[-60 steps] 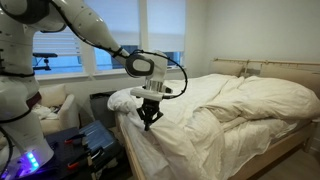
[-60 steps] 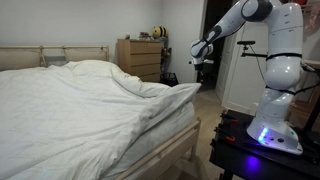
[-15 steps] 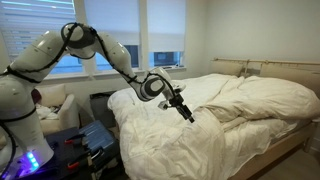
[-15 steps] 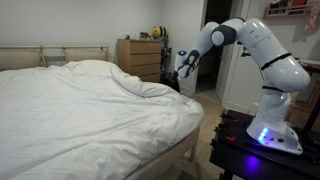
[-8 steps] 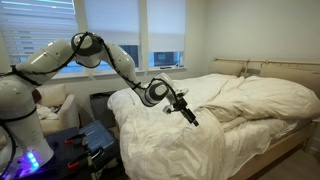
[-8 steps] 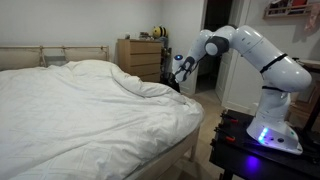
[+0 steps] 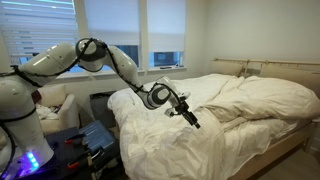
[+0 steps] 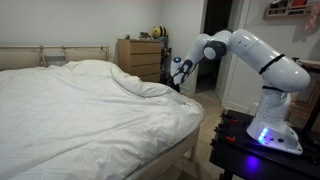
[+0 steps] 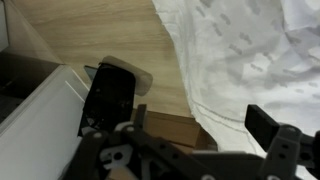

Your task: Straighten the blanket on the bed

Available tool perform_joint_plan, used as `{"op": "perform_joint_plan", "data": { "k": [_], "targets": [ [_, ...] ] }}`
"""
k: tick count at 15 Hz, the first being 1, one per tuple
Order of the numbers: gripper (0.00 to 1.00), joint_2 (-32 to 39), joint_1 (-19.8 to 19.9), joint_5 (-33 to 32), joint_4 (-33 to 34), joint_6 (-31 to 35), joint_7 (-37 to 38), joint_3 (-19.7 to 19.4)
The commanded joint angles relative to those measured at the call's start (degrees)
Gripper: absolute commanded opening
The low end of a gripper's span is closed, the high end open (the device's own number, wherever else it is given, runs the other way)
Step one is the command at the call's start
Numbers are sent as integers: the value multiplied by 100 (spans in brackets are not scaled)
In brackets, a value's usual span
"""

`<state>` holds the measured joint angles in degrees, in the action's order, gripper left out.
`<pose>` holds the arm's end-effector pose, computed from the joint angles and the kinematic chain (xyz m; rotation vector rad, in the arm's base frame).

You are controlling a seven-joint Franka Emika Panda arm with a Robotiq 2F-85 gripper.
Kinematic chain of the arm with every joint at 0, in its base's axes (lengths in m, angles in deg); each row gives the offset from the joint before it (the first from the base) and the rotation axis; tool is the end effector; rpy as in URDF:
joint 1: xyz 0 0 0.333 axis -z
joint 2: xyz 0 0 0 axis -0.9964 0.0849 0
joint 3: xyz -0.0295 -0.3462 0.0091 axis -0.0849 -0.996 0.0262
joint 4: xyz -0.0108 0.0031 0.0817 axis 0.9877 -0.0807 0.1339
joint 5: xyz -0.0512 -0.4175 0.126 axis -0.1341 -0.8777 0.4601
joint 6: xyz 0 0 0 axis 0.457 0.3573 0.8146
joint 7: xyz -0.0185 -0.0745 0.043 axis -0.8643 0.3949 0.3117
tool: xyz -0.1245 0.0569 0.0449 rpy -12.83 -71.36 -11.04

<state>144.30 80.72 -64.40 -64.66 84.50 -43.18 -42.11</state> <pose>0.7394 -0.3190 0.1410 2.5079 -0.5216 0.6291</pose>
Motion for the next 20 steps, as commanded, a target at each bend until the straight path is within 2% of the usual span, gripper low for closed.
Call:
{"op": "perform_joint_plan", "data": {
  "k": [1,10,12,14,15,16,20],
  "targets": [
    [100,-74,525,89,207,39,-569,707],
    [100,-79,2062,394,625,-297,-1879,2664],
    [100,-48,2336,498,708,-418,-2134,2986],
    [100,-15,2476,585,779,-538,-2279,3130],
    [75,2,2464,602,823,-590,-2249,3081],
    [74,11,2451,600,838,-616,-2231,3040],
    [42,41,2371,599,940,-734,-2113,2845]
  ]
}}
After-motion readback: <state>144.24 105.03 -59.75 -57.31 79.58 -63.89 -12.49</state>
